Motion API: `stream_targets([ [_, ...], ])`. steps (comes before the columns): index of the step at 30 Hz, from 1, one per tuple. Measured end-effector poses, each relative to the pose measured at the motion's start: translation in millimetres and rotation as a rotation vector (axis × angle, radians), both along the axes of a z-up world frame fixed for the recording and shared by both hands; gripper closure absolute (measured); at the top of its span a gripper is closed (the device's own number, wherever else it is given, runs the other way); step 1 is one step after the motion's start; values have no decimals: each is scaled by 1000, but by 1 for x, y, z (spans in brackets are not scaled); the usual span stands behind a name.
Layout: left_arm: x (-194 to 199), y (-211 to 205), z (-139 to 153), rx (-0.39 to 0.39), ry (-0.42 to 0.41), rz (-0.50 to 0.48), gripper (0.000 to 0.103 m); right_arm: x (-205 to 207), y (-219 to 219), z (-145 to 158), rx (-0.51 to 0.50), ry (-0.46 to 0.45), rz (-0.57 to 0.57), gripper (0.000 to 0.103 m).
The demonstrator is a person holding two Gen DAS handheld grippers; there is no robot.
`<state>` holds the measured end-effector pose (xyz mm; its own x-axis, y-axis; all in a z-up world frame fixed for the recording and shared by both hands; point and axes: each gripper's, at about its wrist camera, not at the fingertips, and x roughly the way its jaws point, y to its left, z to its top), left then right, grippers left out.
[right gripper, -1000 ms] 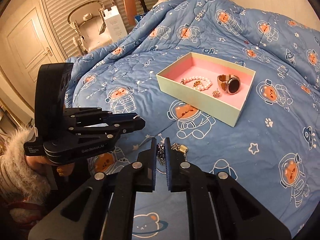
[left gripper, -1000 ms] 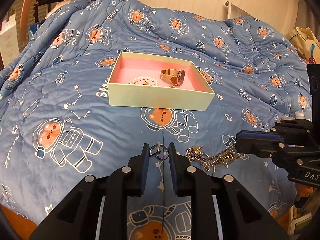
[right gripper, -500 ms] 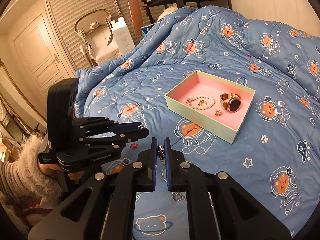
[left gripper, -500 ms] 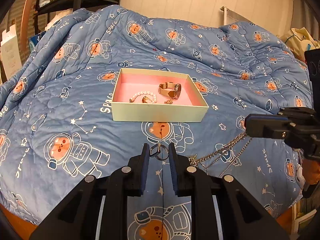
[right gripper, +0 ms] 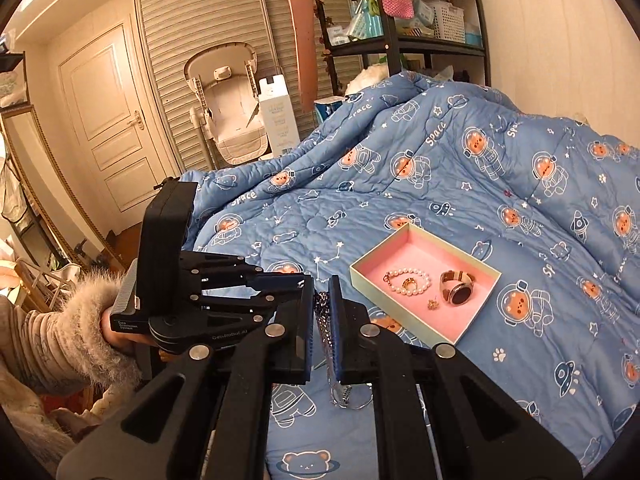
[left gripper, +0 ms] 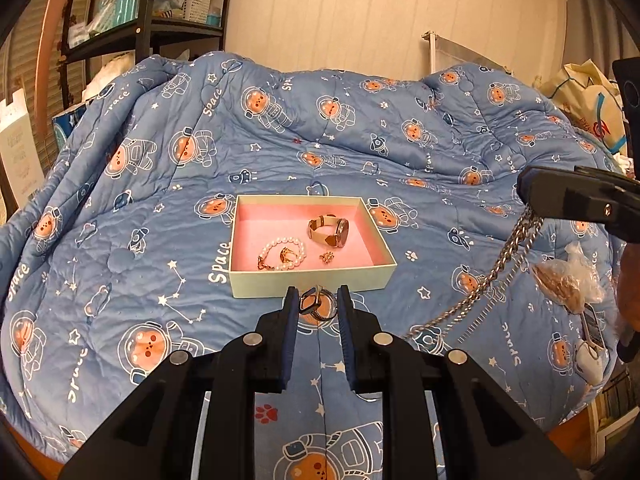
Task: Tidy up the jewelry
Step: 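Lift the chain necklace with the right tool while the left tool carries the ring toward the box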
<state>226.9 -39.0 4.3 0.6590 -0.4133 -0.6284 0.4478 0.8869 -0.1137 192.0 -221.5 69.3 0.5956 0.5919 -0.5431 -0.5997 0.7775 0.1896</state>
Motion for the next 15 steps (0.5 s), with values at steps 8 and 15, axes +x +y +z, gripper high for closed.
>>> stream_targets([
  [8,15,-1,23,-5,-28,-17,84,20,-1,28,12,-37,-14,95],
  [15,39,-8,44,12,-49,-43,84,52,-1,58,-5,-82,-41,95],
])
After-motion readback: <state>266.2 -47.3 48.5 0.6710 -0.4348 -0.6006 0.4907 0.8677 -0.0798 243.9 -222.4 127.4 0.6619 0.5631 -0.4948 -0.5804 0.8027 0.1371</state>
